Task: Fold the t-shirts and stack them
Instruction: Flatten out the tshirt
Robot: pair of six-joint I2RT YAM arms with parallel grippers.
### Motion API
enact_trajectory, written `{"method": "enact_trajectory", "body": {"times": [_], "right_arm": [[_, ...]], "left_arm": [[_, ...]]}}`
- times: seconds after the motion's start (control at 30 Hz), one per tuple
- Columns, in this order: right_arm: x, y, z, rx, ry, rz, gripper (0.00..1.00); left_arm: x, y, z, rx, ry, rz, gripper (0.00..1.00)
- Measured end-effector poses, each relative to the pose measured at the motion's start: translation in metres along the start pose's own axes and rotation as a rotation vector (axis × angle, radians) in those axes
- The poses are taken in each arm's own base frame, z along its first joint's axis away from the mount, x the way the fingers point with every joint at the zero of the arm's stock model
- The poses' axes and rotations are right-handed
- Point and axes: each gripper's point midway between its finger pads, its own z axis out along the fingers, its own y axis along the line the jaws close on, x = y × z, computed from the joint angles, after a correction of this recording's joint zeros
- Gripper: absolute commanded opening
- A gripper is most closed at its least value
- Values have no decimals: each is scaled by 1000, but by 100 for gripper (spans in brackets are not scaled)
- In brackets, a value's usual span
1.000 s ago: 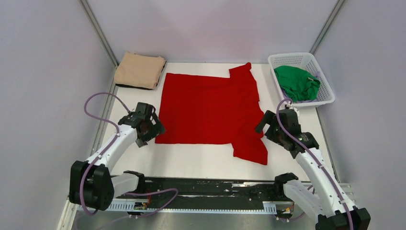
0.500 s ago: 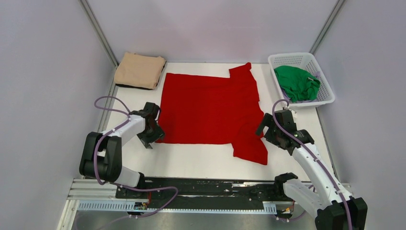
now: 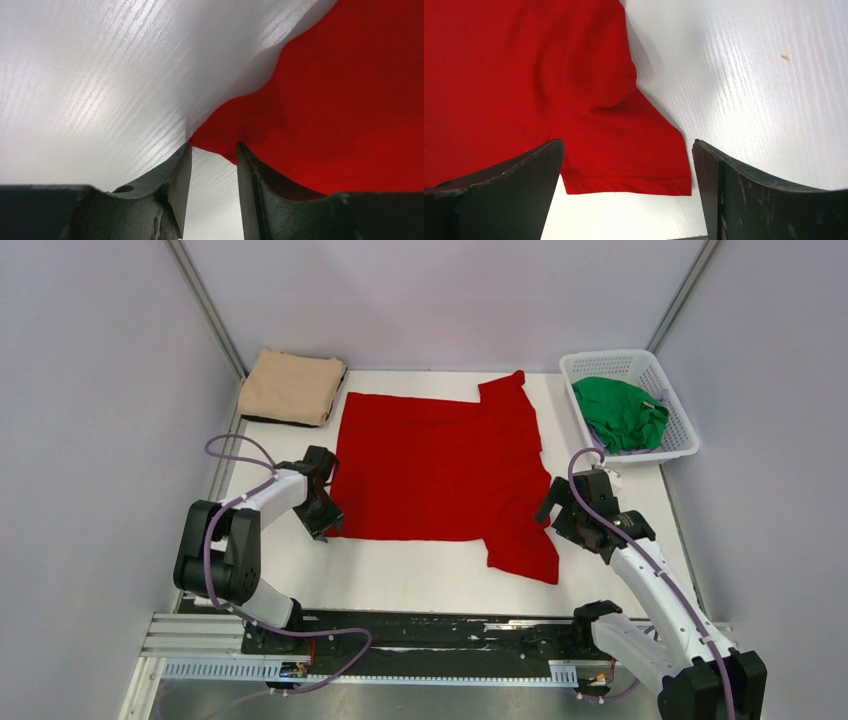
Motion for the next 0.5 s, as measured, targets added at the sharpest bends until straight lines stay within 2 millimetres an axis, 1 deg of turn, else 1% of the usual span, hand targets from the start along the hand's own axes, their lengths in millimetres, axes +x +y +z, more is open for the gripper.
{"method": "enact_trajectory", "body": {"times": [0.1, 0.33, 0.37, 0.43, 0.5], "right_arm": [[0, 0, 0, 1, 0, 1, 100], [0, -1, 0, 9, -3, 7, 100], [0, -2, 0, 11, -2, 9, 100], [0, -2, 0, 14, -1, 14, 100], [1, -3, 0, 18, 2, 19, 100]], "left_arm": [[0, -3, 1, 3, 10, 9, 37], [-3, -10, 1, 10, 26, 41, 28], [-4, -11, 1, 12, 27, 46, 24], [-5, -13, 2, 14, 29, 52, 21], [-6, -14, 2, 17, 30, 61, 21]]}}
